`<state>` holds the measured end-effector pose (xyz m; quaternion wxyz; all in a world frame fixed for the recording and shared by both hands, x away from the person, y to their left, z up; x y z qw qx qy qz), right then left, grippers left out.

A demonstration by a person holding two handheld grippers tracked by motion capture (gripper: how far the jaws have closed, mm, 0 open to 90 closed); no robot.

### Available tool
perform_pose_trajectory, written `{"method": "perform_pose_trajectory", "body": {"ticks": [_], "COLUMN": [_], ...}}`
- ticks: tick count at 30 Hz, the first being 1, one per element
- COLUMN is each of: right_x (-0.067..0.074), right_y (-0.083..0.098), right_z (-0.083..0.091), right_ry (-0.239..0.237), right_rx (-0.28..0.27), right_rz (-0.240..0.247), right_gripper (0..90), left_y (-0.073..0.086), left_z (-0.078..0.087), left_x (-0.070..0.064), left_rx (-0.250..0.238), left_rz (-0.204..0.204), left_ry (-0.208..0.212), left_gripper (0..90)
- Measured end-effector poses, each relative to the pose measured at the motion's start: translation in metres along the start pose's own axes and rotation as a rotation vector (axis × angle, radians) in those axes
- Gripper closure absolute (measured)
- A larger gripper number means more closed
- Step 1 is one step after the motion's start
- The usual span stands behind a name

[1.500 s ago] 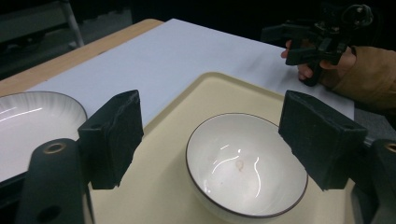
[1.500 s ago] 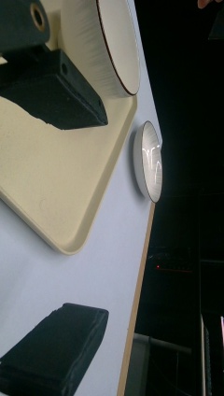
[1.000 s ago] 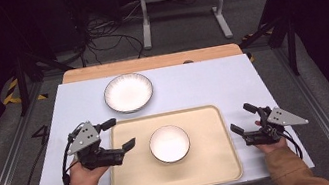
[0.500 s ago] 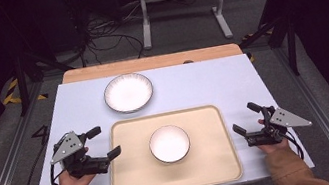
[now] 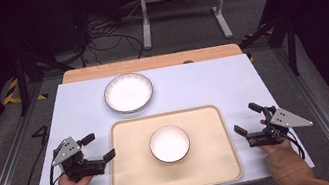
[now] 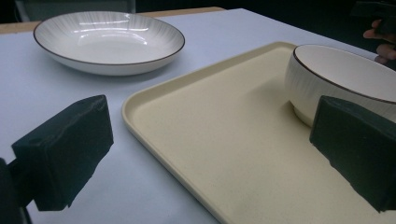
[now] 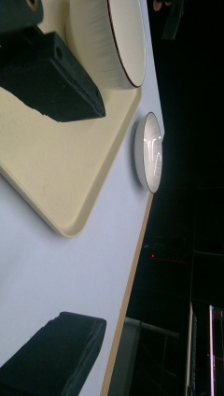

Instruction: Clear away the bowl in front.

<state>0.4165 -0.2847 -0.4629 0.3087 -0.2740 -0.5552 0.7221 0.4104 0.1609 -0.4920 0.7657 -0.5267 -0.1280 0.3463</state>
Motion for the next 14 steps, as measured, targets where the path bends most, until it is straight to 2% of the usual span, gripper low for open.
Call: {"method": "perform_pose_trajectory", "body": {"ticks": [2, 4, 7, 14], "right_x": [-0.0023, -0.0024, -0.0009, -0.0020], "right_y": [0.0004, 0.0015, 0.0021, 0.0025], "right_z": [0.0006, -0.0005, -0.0015, -0.0020], "right_ry": [0.008, 0.005, 0.001, 0.003], "right_rx": [-0.003, -0.001, 0.003, 0.002], "right_rz": [-0.007, -0.013, -0.008, -0.022], "right_gripper": [2.4, 2.4, 2.4, 2.4], "left_y": [0.0041, 0.0027, 0.0037, 0.0014], "left_z": [-0.0010, 0.0004, 0.0000, 0.0026], "left_x": [0.0005, 0.0009, 0.0014, 0.0009], "left_rx": [0.010, -0.008, -0.002, -0.034], "left_rz": [0.006, 0.011, 0.011, 0.018], "left_ry": [0.000, 0.000, -0.002, -0.001], "left_gripper": [0.2, 0.2, 0.2, 0.1]}}
Point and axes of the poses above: each handheld gripper's, and its own axes: z roughly backward along the jaws, y roughly out of its underside, x roughly to its left, the point moved 10 cm from there along -z, roughly forward along the jaws, and after that the axes turned 6 degrees about x, right-handed, at the moved point
